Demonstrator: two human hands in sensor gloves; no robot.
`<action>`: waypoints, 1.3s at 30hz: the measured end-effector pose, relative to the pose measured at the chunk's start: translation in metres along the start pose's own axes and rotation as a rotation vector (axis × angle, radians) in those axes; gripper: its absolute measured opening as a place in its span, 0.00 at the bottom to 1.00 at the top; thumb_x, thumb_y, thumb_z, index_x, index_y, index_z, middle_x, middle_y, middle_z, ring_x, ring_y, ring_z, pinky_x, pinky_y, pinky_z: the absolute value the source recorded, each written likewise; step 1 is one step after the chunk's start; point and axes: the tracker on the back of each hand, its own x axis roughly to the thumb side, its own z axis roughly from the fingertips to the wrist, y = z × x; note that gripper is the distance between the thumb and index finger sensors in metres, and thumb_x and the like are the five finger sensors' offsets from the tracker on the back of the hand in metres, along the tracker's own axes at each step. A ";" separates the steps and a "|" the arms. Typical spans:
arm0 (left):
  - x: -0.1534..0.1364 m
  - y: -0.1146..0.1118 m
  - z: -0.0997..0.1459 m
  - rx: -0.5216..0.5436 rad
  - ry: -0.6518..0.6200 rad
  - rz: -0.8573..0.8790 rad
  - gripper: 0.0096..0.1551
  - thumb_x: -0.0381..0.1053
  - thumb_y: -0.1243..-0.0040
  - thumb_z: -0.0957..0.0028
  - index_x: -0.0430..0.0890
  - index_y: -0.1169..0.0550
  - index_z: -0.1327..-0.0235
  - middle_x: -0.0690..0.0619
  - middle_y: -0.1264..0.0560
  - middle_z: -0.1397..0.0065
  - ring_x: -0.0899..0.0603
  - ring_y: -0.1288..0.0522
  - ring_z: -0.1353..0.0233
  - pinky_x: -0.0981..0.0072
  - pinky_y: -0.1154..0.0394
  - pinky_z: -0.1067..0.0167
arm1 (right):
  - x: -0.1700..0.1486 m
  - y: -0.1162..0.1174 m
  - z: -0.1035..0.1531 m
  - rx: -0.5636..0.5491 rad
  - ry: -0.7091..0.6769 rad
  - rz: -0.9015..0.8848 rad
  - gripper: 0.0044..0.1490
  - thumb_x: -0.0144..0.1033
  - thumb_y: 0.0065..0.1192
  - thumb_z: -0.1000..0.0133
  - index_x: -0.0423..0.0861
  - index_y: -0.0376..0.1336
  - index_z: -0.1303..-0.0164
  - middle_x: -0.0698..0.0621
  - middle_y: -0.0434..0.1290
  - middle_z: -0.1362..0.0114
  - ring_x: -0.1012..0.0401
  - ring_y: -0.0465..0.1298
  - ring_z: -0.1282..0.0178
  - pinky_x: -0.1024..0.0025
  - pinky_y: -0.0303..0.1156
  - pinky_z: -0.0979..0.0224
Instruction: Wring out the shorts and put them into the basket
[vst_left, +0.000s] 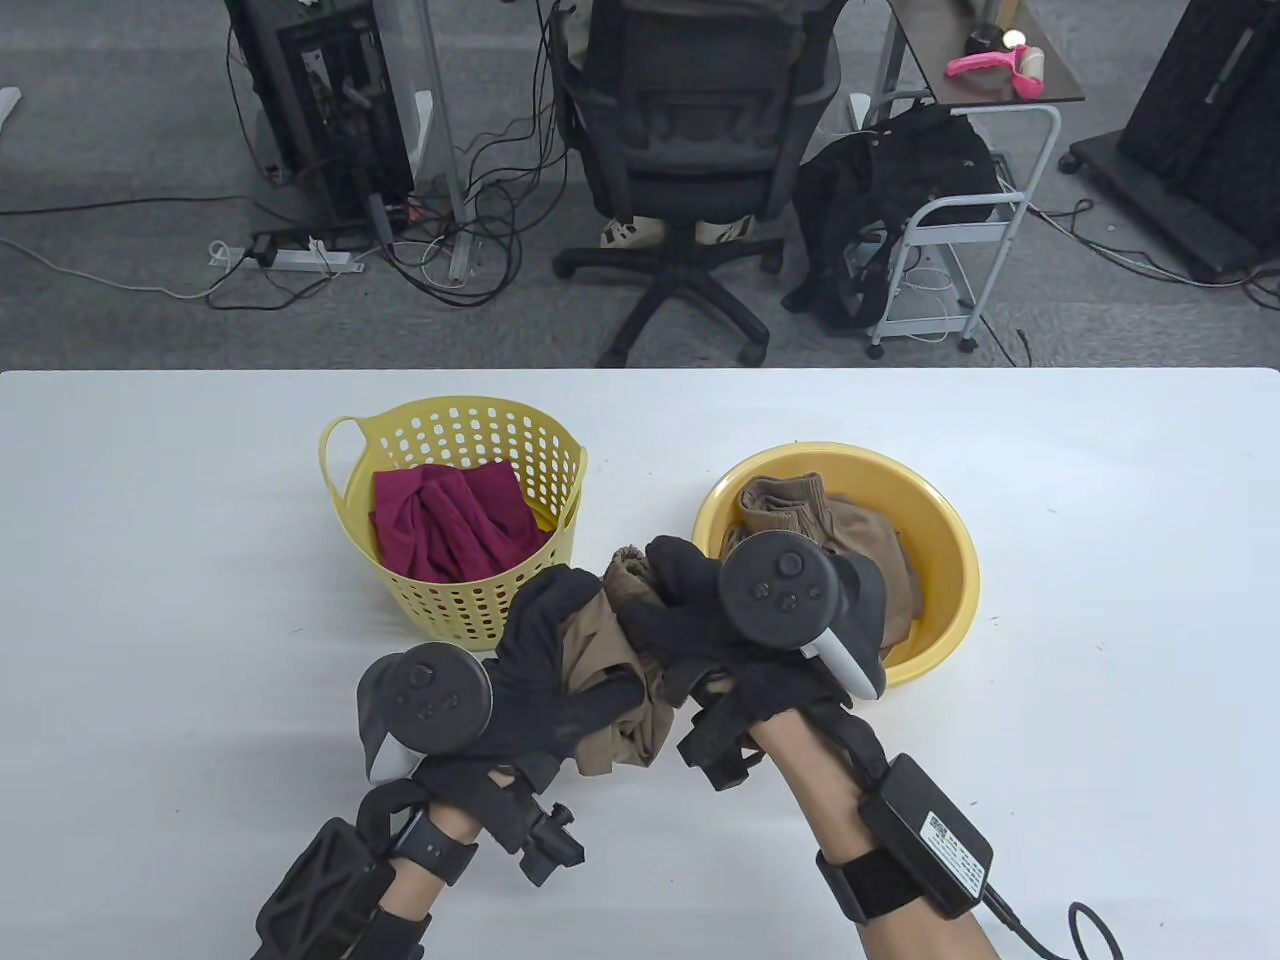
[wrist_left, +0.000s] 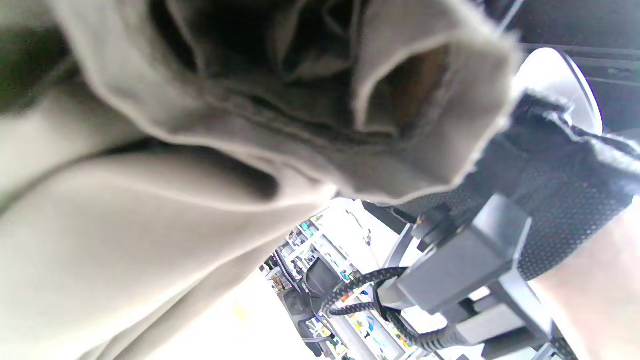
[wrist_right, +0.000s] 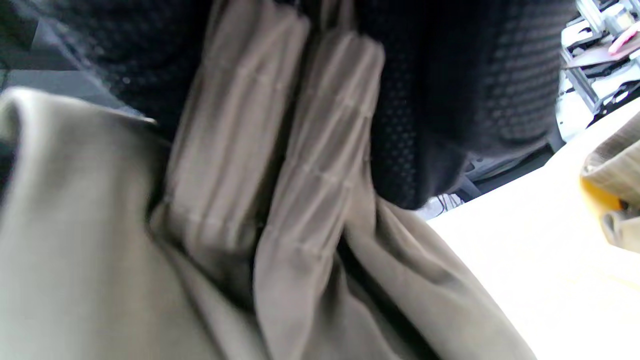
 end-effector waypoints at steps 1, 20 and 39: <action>0.000 -0.001 0.000 0.000 -0.005 0.001 0.64 0.60 0.30 0.49 0.41 0.59 0.19 0.21 0.65 0.18 0.14 0.55 0.20 0.27 0.47 0.29 | 0.001 0.001 0.000 0.001 -0.001 -0.017 0.42 0.48 0.75 0.45 0.30 0.65 0.35 0.36 0.80 0.43 0.45 0.88 0.56 0.60 0.87 0.52; 0.010 0.004 0.002 0.106 -0.024 -0.231 0.83 0.62 0.15 0.62 0.33 0.61 0.20 0.24 0.51 0.17 0.17 0.38 0.20 0.25 0.37 0.33 | 0.027 0.015 0.009 0.014 -0.100 -0.099 0.37 0.44 0.74 0.44 0.29 0.67 0.38 0.32 0.80 0.45 0.43 0.89 0.58 0.60 0.89 0.54; 0.009 0.013 0.002 0.142 -0.036 -0.274 0.60 0.61 0.18 0.50 0.40 0.45 0.23 0.36 0.33 0.23 0.30 0.22 0.28 0.32 0.26 0.36 | 0.015 0.012 0.009 0.081 -0.133 -0.193 0.34 0.50 0.71 0.43 0.34 0.69 0.41 0.35 0.80 0.44 0.42 0.86 0.52 0.55 0.85 0.48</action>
